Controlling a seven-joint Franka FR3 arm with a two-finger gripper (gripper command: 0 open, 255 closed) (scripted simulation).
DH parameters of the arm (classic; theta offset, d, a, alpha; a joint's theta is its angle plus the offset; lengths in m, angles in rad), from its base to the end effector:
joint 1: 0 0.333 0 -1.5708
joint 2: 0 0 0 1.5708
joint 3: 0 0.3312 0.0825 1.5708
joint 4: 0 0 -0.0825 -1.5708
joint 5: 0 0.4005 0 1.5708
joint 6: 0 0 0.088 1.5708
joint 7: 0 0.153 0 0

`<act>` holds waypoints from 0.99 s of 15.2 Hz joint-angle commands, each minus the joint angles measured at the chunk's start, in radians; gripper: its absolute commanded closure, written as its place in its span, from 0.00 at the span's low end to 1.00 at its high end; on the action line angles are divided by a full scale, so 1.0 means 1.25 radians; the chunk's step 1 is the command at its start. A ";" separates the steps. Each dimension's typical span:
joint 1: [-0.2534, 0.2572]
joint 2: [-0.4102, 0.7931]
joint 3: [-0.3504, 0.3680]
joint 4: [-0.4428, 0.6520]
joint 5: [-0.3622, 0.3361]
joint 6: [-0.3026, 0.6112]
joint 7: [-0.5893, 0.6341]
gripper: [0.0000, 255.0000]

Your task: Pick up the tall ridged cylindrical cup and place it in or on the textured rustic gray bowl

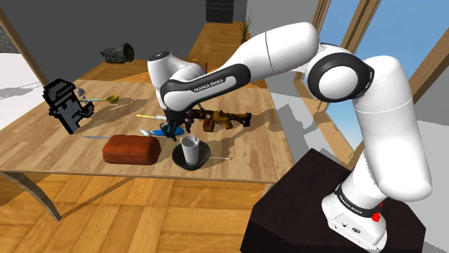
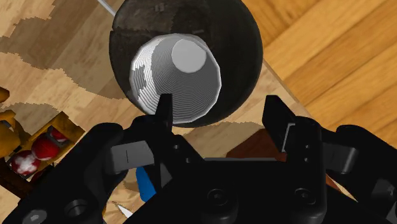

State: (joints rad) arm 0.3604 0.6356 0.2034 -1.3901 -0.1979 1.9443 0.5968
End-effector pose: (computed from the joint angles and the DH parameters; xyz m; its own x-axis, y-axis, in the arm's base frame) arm 0.6453 0.3536 0.2959 0.9997 0.0099 -0.0239 0.0119 -0.9961 0.0871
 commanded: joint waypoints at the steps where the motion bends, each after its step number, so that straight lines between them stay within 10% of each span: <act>1: 0.000 0.000 0.000 0.000 0.000 0.000 0.000 0.00; 15: 0.006 -0.019 0.005 0.073 0.007 -0.090 -0.007 0.00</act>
State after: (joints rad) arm 0.3683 0.6121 0.2091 -1.2999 -0.1890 1.8316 0.5886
